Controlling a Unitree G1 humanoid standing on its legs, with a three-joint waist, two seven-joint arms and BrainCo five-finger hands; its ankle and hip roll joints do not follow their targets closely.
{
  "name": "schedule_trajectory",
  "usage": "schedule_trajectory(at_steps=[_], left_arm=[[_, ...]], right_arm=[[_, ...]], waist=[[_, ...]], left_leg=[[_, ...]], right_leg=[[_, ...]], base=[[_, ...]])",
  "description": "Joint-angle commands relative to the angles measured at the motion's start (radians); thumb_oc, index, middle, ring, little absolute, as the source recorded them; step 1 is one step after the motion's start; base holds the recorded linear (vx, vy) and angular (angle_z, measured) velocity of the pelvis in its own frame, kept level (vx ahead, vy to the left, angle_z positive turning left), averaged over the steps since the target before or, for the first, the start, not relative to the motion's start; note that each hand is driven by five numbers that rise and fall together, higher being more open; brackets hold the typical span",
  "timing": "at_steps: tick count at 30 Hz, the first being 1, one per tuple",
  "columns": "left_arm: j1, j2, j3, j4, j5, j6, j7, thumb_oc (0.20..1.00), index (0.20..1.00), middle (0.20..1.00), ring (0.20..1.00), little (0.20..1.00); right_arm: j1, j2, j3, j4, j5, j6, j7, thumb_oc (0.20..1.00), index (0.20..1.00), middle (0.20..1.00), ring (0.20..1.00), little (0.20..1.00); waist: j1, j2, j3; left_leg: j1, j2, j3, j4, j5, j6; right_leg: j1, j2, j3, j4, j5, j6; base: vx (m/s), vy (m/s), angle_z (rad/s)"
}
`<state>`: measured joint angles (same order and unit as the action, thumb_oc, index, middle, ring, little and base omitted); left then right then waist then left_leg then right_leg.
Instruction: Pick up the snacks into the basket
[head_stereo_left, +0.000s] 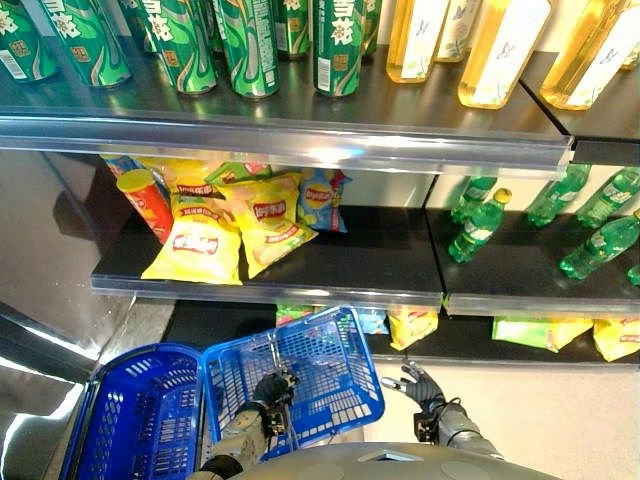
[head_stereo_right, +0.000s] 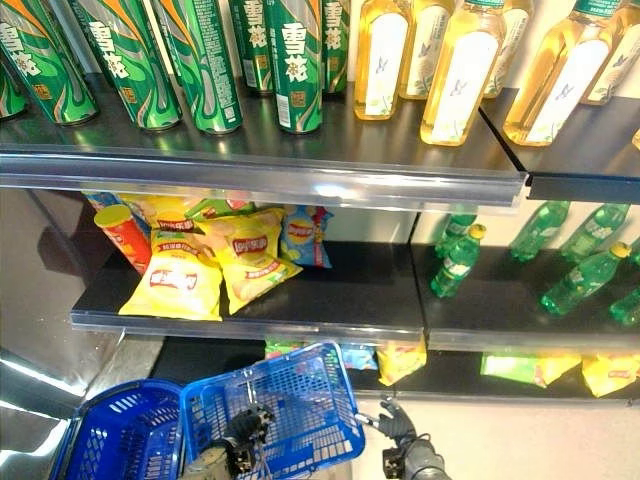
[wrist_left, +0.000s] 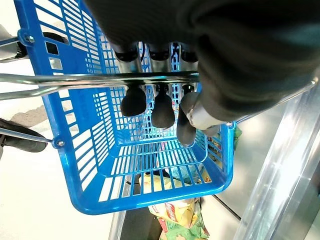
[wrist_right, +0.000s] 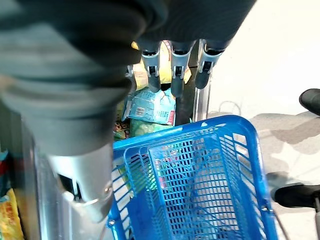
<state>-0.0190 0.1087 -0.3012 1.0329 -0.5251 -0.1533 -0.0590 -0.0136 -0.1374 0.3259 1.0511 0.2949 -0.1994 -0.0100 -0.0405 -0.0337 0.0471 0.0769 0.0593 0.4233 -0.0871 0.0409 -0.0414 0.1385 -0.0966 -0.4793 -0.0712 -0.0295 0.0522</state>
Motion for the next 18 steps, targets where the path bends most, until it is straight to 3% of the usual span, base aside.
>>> schedule_trajectory(at_steps=[1,18], left_arm=[[-0.063,-0.012,-0.045,-0.07,0.021,-0.087,0.003,0.2,0.2,0.2,0.2,0.2],[-0.066,-0.007,-0.05,-0.107,0.021,-0.097,0.029,0.2,0.2,0.2,0.2,0.2]], right_arm=[[-0.046,-0.012,0.016,0.017,-0.027,-0.041,-0.02,1.0,1.0,1.0,1.0,1.0],[-0.052,-0.008,0.043,-0.015,-0.126,-0.043,-0.082,1.0,1.0,1.0,1.0,1.0]], waist=[[0.0,0.016,-0.014],[-0.001,0.015,0.002]], left_leg=[[0.01,0.082,0.027,0.0,0.037,-0.066],[0.015,0.077,0.036,0.0,0.033,-0.061]], right_leg=[[-0.014,-0.109,0.005,-0.011,0.12,0.125],[-0.016,-0.116,0.007,-0.009,0.127,0.128]], base=[[0.0,0.0,0.0],[0.0,0.0,0.0]])
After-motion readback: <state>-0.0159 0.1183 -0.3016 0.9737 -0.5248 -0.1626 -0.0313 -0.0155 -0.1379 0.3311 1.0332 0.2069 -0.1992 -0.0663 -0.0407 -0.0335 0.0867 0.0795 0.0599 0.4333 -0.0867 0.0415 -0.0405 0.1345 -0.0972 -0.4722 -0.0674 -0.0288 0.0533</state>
